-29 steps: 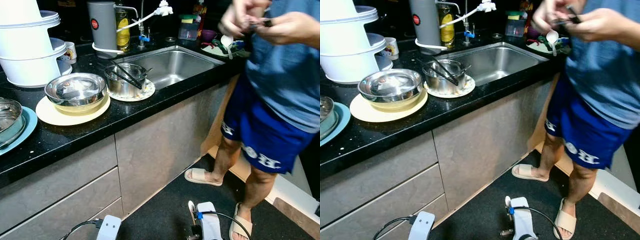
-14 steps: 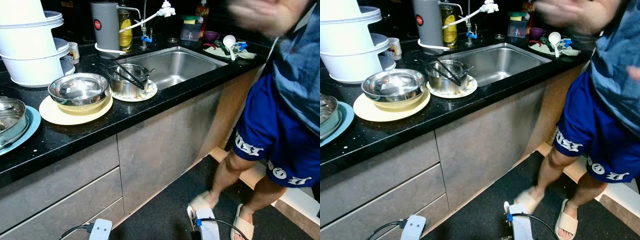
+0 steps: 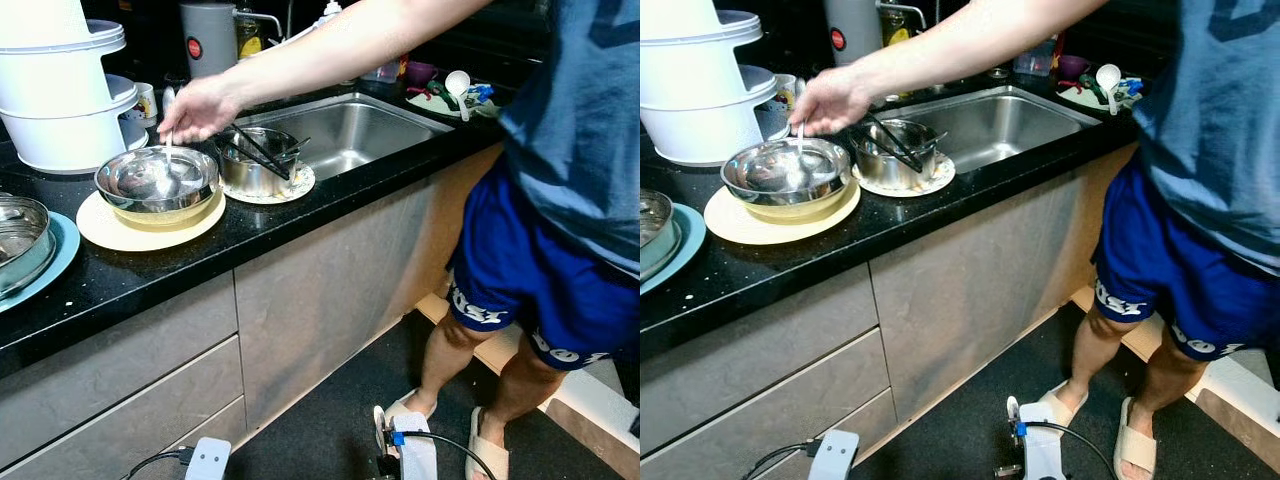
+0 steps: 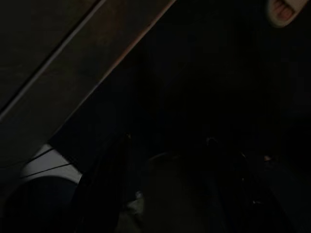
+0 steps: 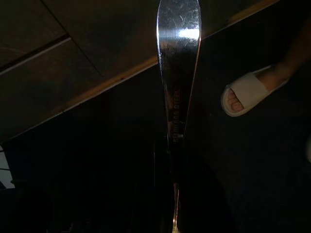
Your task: Kitchen organization
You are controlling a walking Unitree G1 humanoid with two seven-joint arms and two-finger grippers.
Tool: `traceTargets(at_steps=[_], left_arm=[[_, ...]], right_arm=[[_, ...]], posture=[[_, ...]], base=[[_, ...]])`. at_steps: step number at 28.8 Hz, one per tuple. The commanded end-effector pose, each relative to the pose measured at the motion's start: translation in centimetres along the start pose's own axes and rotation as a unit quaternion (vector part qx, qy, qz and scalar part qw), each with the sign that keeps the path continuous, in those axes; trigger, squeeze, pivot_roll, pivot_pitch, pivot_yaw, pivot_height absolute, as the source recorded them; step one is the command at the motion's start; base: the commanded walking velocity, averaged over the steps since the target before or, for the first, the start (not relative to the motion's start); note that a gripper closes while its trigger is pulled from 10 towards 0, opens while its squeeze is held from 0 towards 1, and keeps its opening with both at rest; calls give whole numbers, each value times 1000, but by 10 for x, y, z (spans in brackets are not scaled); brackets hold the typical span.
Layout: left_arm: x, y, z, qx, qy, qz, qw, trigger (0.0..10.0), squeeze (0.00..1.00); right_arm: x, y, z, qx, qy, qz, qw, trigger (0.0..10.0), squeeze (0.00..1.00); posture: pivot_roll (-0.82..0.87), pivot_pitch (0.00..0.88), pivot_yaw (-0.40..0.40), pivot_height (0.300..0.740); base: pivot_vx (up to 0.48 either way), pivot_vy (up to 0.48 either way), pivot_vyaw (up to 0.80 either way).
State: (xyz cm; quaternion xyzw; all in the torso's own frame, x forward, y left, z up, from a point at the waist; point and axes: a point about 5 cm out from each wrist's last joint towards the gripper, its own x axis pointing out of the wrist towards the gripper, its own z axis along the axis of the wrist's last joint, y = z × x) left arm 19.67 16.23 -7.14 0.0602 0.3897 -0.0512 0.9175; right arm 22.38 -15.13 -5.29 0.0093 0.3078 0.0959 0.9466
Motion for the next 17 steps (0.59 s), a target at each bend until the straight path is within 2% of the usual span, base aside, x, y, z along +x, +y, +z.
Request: traceTargets(at_steps=[1, 3, 5, 7, 10, 15, 17], left_arm=[[-1, -1, -6, 4, 11, -5, 1000, 10000, 0], [-1, -3, -5, 1, 5, -11, 1000, 10000, 0], [-1, -8, -3, 15, -5, -25, 1000, 10000, 0], [-1, -9, -4, 16, 4, -28, 999, 10000, 0], [-1, -8, -4, 23, 4, -14, 1000, 10000, 0], [0, -7, -5, 0, 17, -13, 1000, 10000, 0], [0, -6, -3, 3, 7, -8, 1000, 10000, 0]], right_arm=[[-1, 0, -3, -4, 3, 2, 1000, 10000, 0], [-1, 0, -3, -3, 2, 5, 1000, 10000, 0], [-1, 1, -3, -4, 4, 8, 1000, 10000, 0], [-1, 1, -3, -4, 4, 8, 1000, 10000, 0], [1, 4, 1, -4, -4, 9, 1000, 10000, 0], [0, 5, 1, -6, -13, 14, 1000, 10000, 0], [-1, 5, 0, -7, -12, 16, 1000, 10000, 0]], posture=[[-56, 76, -77, 740], [-53, 74, -79, 740], [-50, 78, -79, 740], [-49, 79, -77, 740], [-58, 84, -73, 740], [-54, 78, -83, 740], [-55, 76, -84, 740]], base=[[0, 0, 0], [0, 0, 0], [0, 0, 0], [0, 0, 0], [0, 0, 0], [0, 0, 0], [0, 0, 0]])
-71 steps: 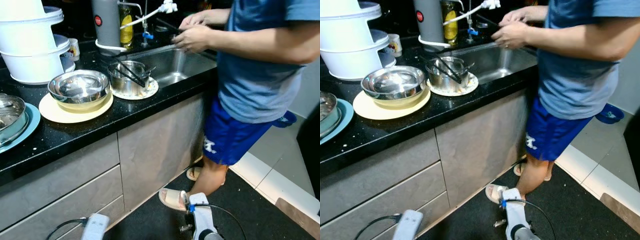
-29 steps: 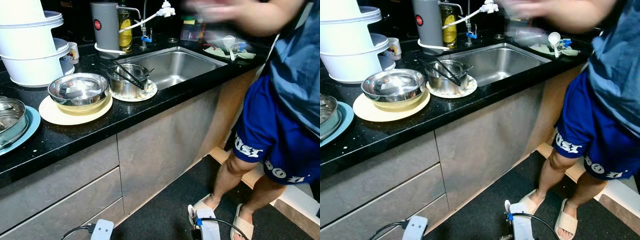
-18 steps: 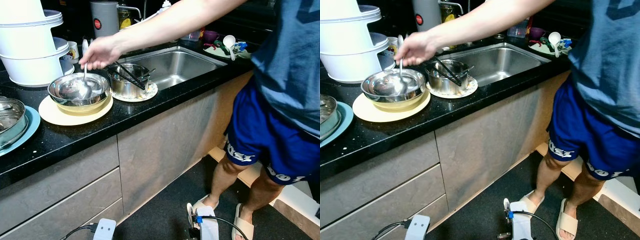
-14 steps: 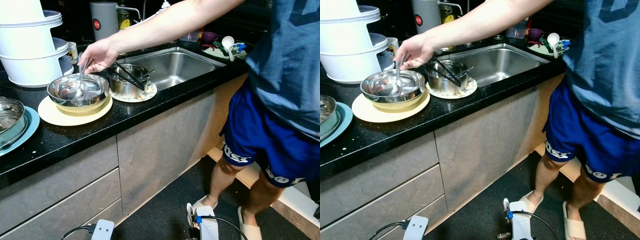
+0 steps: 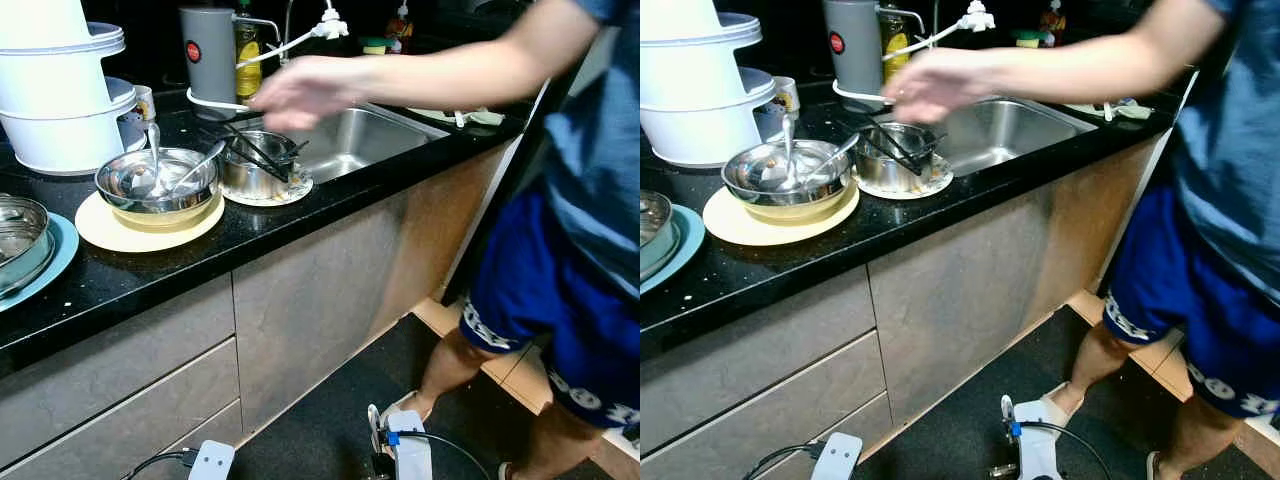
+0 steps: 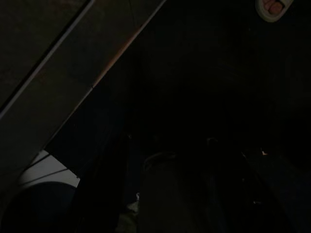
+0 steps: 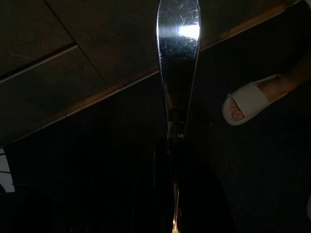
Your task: Kitchen organization
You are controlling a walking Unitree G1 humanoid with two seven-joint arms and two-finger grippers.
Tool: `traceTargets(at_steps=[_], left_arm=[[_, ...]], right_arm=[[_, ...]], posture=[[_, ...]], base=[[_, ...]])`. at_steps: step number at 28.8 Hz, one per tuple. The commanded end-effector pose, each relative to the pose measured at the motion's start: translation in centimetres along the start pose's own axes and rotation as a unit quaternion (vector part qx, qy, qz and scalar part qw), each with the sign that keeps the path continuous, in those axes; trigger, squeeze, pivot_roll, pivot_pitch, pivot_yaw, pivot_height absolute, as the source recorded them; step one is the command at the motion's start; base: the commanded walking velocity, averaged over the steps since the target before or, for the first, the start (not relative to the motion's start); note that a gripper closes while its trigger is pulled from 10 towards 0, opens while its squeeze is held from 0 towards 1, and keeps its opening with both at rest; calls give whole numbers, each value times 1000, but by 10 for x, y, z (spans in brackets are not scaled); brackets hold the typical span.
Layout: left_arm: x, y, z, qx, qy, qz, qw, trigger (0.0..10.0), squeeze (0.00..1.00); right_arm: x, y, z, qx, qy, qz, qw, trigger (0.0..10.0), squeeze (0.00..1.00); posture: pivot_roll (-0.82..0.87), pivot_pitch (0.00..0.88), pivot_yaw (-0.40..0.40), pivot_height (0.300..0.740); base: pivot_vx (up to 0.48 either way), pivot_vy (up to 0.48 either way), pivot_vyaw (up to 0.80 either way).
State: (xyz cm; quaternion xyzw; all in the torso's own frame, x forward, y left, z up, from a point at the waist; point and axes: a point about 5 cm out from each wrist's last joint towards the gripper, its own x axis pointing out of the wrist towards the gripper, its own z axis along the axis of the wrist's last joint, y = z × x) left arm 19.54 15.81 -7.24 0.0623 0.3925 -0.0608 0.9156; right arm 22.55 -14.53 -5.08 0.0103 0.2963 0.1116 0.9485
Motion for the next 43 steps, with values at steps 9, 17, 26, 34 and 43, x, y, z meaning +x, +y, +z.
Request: traceTargets(at_steps=[9, 17, 26, 34, 43], left_arm=[[1, 2, 3, 15, -3, 6, 1000, 10000, 0], [1, 2, 7, 10, -16, 12, 1000, 10000, 0], [1, 6, 5, 10, -12, 25, 1000, 10000, 0], [3, 5, 12, -2, -28, 25, 999, 10000, 0], [4, 4, 11, -6, -14, 32, 999, 10000, 0]], right_arm=[[-2, -3, -4, -5, 8, -17, 1000, 10000, 0], [-3, -3, -7, -1, 12, -18, 1000, 10000, 0], [-2, -2, -7, -7, 16, -11, 1000, 10000, 0], [0, -5, -3, -12, 17, -16, 1000, 10000, 0], [1, -9, 1, -9, 14, -32, 999, 10000, 0]], posture=[[-64, 82, -69, 740], [-62, 84, -68, 740], [-61, 77, -76, 740], [-73, 75, -75, 740], [-75, 78, -67, 740]], base=[[0, 0, 0], [0, 0, 0], [0, 0, 0], [0, 0, 0], [0, 0, 0]])
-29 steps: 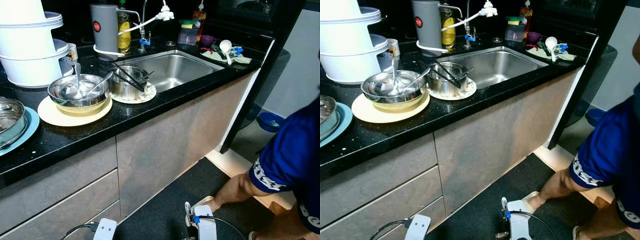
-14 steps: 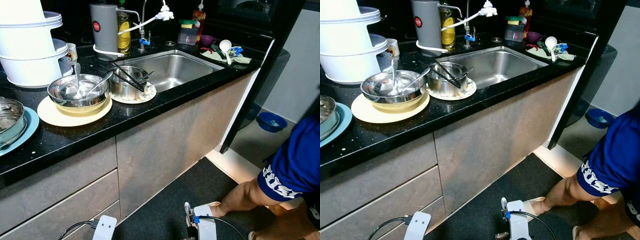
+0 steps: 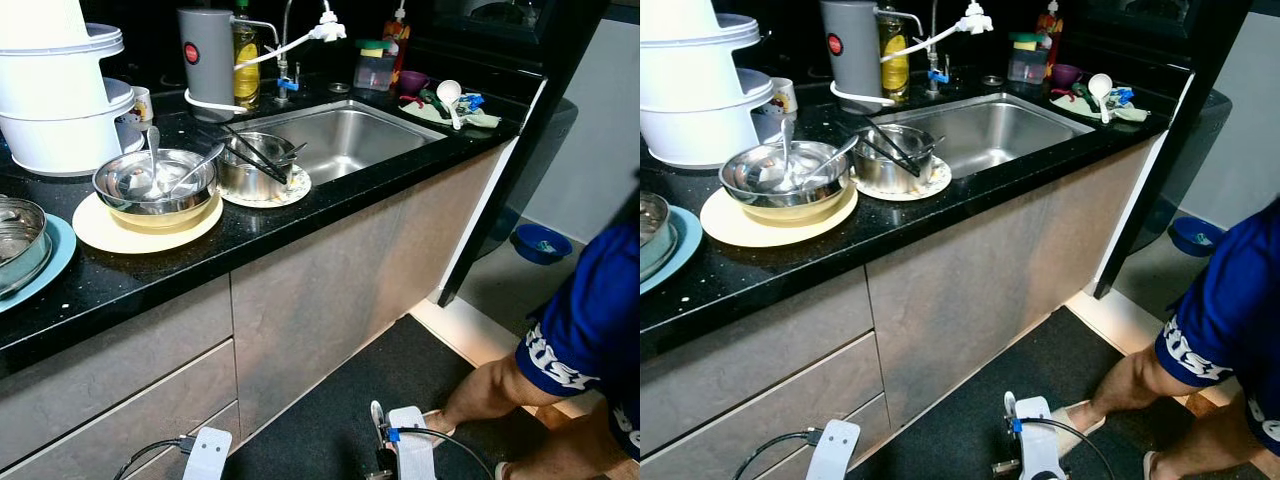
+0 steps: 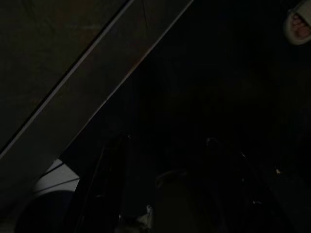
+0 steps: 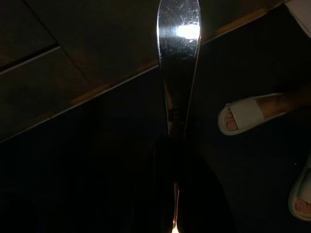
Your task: Kitchen organization
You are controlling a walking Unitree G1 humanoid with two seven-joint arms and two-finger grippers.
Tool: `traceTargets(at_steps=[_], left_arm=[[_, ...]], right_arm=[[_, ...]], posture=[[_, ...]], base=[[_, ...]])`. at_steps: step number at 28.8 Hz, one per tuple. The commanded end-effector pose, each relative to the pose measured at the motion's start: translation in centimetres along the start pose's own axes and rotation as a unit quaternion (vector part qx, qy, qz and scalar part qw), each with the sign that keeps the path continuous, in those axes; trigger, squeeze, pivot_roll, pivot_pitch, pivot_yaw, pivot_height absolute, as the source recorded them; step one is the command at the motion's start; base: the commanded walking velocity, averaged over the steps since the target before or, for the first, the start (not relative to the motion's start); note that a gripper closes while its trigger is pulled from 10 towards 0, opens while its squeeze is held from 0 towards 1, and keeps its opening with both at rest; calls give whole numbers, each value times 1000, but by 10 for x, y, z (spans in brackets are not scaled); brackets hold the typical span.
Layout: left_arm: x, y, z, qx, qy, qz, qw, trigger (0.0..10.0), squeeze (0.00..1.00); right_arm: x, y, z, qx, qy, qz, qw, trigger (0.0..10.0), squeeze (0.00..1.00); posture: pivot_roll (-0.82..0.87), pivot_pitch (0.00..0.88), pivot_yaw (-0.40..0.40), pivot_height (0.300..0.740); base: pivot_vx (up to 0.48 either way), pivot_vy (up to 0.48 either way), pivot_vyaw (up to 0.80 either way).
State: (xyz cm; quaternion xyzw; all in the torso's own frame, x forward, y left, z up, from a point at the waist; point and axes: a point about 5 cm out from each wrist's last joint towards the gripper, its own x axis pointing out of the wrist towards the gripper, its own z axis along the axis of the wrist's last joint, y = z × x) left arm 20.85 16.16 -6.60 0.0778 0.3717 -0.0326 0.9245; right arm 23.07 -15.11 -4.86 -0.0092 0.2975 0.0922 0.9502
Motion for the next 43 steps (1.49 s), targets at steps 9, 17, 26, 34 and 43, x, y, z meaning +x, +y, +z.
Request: traceTargets(at_steps=[9, 17, 26, 34, 43], left_arm=[[1, -6, 7, -36, -11, -13, 999, 10000, 0], [0, -13, 6, -23, -15, -13, 1000, 10000, 0], [0, -9, 9, 20, -31, -2, 999, 10000, 0], [0, -6, 8, 30, -33, 9, 999, 10000, 0], [0, -6, 7, 10, -29, -2, 1000, 10000, 0]], right_arm=[[-2, 0, -8, 0, 20, -4, 1000, 10000, 0], [-4, -2, -14, 0, 34, -4, 999, 10000, 0], [-1, 6, -9, 4, 28, 6, 1000, 10000, 0], [0, 6, -9, 3, 29, 6, 1000, 10000, 0], [0, 2, -6, -4, 25, 2, 1000, 10000, 0]], posture=[[-65, 89, -66, 740], [-57, 83, -75, 740], [-54, 79, -86, 740], [-54, 79, -86, 740], [-72, 81, -72, 740]], base=[[0, 0, 0], [0, 0, 0], [0, 0, 0], [0, 0, 0], [0, 0, 0]])
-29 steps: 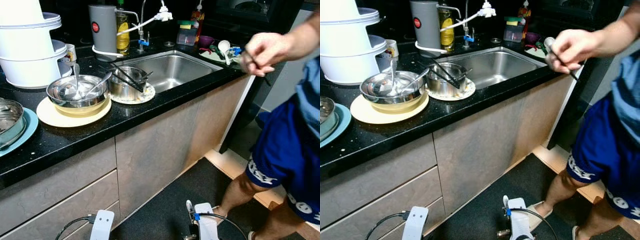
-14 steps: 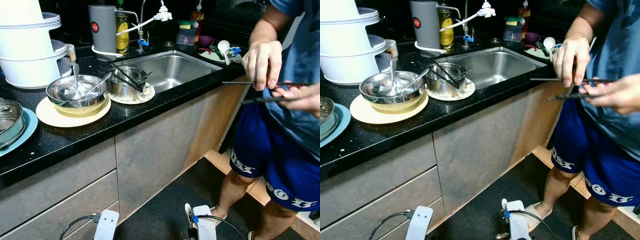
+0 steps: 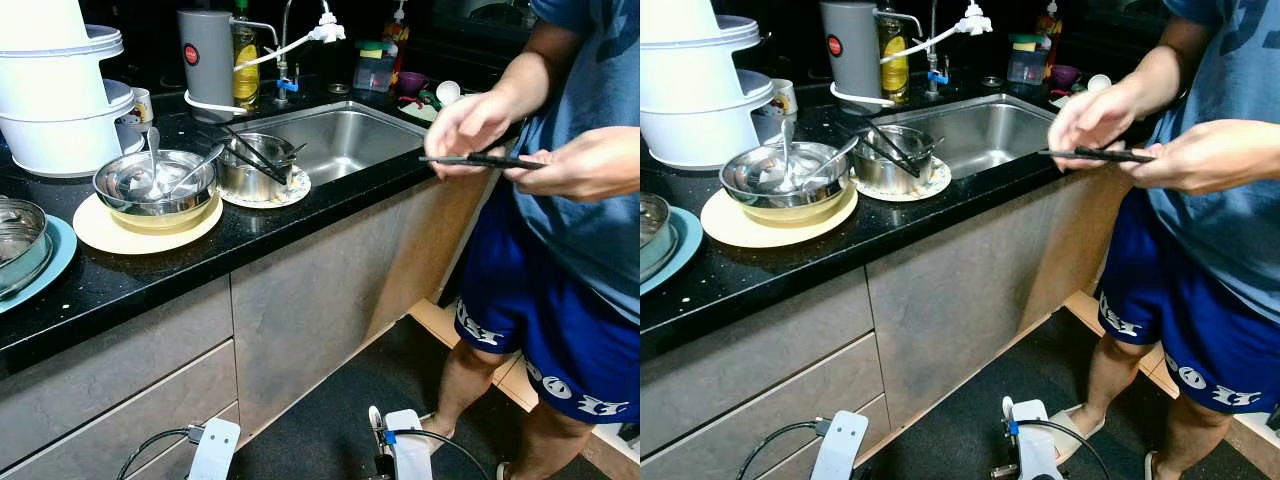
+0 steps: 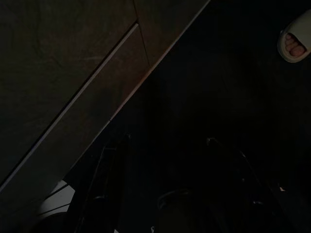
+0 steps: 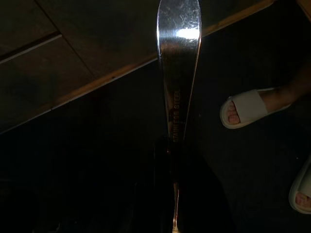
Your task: Kitchen organization
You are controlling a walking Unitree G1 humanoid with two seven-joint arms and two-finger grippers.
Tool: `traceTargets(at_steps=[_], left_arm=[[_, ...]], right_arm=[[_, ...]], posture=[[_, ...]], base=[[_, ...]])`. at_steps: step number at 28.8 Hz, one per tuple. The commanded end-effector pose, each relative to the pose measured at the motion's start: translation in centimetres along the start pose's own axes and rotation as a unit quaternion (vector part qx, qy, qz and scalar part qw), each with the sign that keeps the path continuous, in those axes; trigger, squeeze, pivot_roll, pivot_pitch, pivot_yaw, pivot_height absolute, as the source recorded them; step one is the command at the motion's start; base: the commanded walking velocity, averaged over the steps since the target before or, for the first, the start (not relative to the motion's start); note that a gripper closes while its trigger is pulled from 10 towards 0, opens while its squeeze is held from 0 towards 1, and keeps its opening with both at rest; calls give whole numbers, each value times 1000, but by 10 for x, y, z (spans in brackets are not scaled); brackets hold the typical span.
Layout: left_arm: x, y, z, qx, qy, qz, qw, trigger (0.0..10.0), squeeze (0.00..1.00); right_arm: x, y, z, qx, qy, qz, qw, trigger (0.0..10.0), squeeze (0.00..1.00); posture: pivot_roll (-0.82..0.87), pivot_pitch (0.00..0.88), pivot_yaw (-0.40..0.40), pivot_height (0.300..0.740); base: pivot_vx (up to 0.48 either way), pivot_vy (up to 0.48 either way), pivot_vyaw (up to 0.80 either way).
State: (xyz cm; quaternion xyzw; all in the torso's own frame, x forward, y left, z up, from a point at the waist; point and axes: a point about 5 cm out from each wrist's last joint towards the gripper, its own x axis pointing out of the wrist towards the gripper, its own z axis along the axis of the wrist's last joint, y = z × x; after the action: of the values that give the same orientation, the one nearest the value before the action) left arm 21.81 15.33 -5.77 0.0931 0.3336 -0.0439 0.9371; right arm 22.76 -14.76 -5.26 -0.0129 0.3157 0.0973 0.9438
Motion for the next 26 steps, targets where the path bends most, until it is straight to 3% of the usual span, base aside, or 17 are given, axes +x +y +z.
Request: traceTargets(at_steps=[1, 12, 21, 26], left_arm=[[-2, -1, -7, -19, 15, -3, 1000, 10000, 0], [-1, 0, -7, -37, 25, -7, 999, 10000, 0], [-1, 3, -7, 27, 20, -33, 999, 10000, 0], [-1, 1, -6, 17, 14, -37, 999, 10000, 0]], right_arm=[[-1, -2, -1, 1, 4, -4, 1000, 10000, 0], [-2, -8, -1, 25, -3, -10, 1000, 10000, 0], [-1, -10, 1, 31, 1, -10, 999, 10000, 0], [1, -11, 6, 22, 1, -10, 1000, 10000, 0]], posture=[[-73, 82, -70, 740], [-79, 88, -63, 740], [-77, 65, -68, 740], [-72, 51, -63, 740]], base=[[0, 0, 0], [0, 0, 0], [0, 0, 0], [0, 0, 0]])
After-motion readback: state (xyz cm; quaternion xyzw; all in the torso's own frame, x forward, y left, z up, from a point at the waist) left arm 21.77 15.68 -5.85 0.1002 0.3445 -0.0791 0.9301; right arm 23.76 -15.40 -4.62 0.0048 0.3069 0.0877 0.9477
